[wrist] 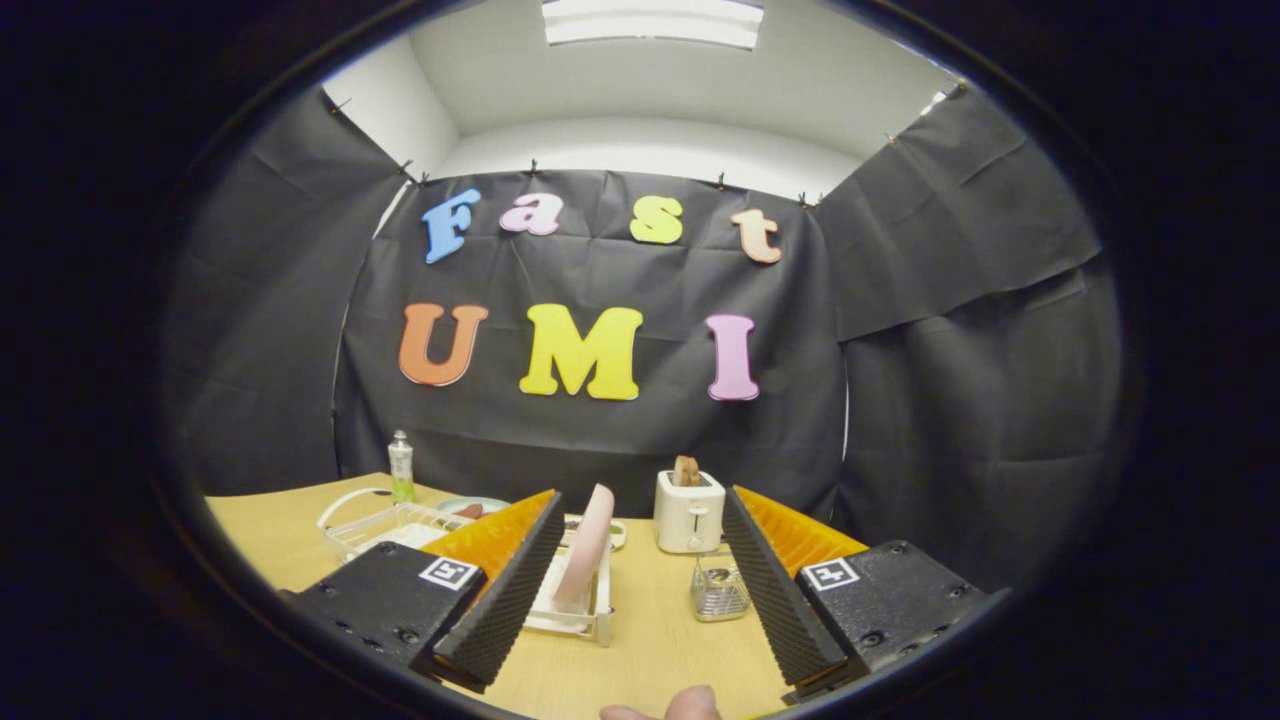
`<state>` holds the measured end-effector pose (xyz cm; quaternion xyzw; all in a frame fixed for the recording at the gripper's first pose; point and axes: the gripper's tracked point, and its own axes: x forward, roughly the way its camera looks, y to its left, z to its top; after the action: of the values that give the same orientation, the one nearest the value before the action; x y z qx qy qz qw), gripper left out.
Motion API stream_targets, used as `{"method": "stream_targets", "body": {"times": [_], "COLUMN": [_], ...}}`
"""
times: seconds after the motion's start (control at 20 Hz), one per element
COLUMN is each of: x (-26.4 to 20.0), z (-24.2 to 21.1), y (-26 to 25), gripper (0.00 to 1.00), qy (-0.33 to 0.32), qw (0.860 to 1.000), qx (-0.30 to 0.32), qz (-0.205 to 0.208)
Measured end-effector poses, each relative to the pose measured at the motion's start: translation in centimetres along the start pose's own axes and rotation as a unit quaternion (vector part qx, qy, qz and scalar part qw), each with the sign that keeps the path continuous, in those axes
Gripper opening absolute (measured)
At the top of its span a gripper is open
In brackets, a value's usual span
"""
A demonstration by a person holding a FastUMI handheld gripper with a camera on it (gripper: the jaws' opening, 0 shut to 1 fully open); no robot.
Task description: Take the plate from the dish rack, then take the spoon from the basket and place it into the plate.
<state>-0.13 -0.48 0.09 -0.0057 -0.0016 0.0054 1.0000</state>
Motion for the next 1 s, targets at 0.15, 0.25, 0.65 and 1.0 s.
{"method": "stream_targets", "body": {"times": [0.15,0.25,0.65,1.0], "x": [0.7,1.0,4.4,10.0], "z": [-0.7,-0.7,0.6,2.3], "y": [-0.2,-0.7,-2.2,-1.0], "gripper": [1.00,1.00,1.00,1.00], "qy": [0.020,0.022,0.060,0.160], "qw": [1.000,1.000,0.998,0.984], "qx": [-0.007,-0.009,-0.006,-0.011], "qz": [0.006,0.008,0.029,0.077]}}
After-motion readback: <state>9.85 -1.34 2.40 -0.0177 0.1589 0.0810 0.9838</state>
